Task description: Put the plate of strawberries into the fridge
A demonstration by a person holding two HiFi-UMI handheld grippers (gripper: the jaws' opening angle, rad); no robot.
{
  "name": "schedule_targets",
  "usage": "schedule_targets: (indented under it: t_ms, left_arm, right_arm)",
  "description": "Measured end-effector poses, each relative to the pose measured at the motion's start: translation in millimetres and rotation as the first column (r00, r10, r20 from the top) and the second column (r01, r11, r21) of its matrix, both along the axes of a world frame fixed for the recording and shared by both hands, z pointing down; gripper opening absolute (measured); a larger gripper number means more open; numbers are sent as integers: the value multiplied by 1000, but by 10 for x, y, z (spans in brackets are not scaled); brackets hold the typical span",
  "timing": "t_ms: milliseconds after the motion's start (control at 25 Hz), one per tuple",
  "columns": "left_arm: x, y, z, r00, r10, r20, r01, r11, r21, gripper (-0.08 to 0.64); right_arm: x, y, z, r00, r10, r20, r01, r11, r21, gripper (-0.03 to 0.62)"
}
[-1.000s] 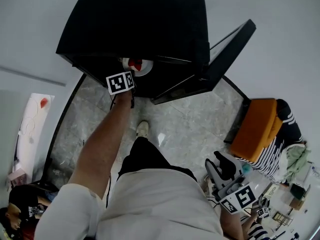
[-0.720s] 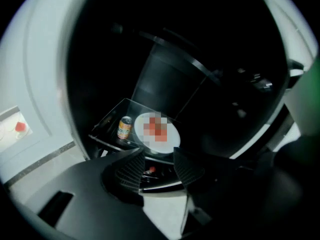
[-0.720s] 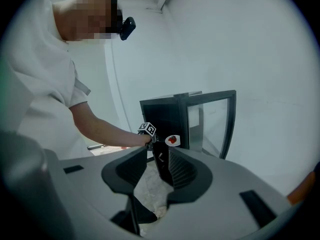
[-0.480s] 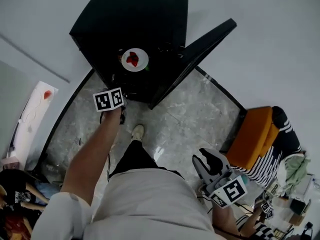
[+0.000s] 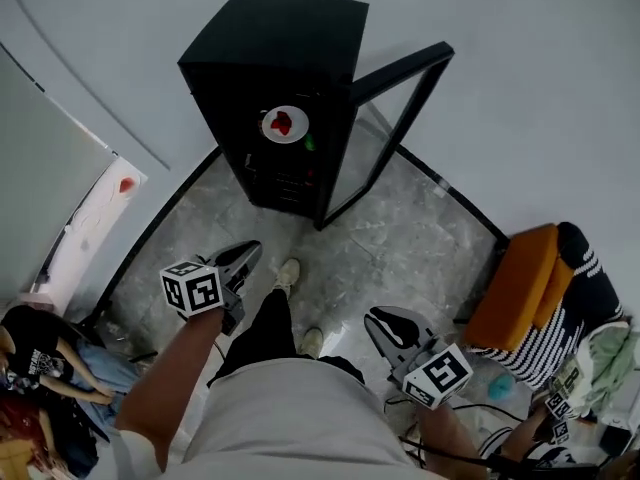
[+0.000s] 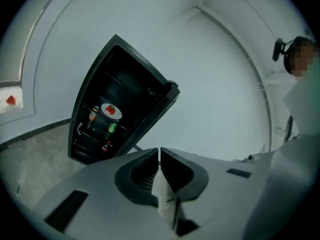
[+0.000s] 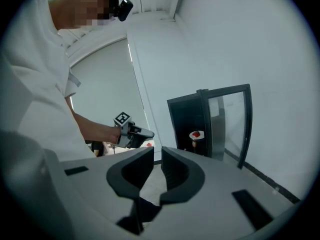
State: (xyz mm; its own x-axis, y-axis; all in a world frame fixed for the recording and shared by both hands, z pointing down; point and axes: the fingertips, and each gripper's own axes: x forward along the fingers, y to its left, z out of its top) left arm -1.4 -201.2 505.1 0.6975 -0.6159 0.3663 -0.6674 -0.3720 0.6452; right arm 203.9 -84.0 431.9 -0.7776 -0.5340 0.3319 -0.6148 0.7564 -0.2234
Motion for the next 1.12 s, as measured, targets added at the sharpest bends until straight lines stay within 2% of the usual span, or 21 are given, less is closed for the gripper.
schedule_targets:
  t_ms: [120,200,280,400,480,560,680,840,960,1120]
  left_arm:
    - [126,513,-275,996,69,-53,-68,998,9,14]
    - [266,804,-415,989,144,-46,-143,990,21,14]
    - [395,1037,-511,974,226,4,-226,973,43,14]
    - [571,1309,-622,936,340,93,-348,934,82,14]
    - [647,1457,-706,912,394,110,-405,909,99,14]
    - [642,1586,-809,907,416,70,-422,901,102,14]
    - [474,1605,-994,914,407,2,-404,906,126,14]
    - [139,1592,-1127,908,418,-1,-414,899,140,14]
    - [-63,1540,-1187,912,408,-34,-402,908,115,14]
    - [-264,1679,-1195,919,390,-64,-383,919,98,14]
  right_arm:
    - [-76,121,39,999,-32,13,33,999,-6,48]
    - [-118,178,6,999,-44,16,43,999,11,46]
    - [-167,219,-29,999,-46,17,46,999,30,44]
    - [-280,289,-39,999,-46,12,46,999,30,44]
    - [-378,338,-56,999,-43,4,43,999,31,43]
    - [-506,395,-76,999,-39,-1,39,999,36,40]
    - [-769,376,-120,999,-36,-9,36,998,58,38]
    - [-1183,343,-160,999,-35,-25,36,998,44,35]
    - [-1448,315,-262,998,-52,-38,54,998,38,34]
    - [-1672,547,-275,996,-59,-63,62,998,33,29]
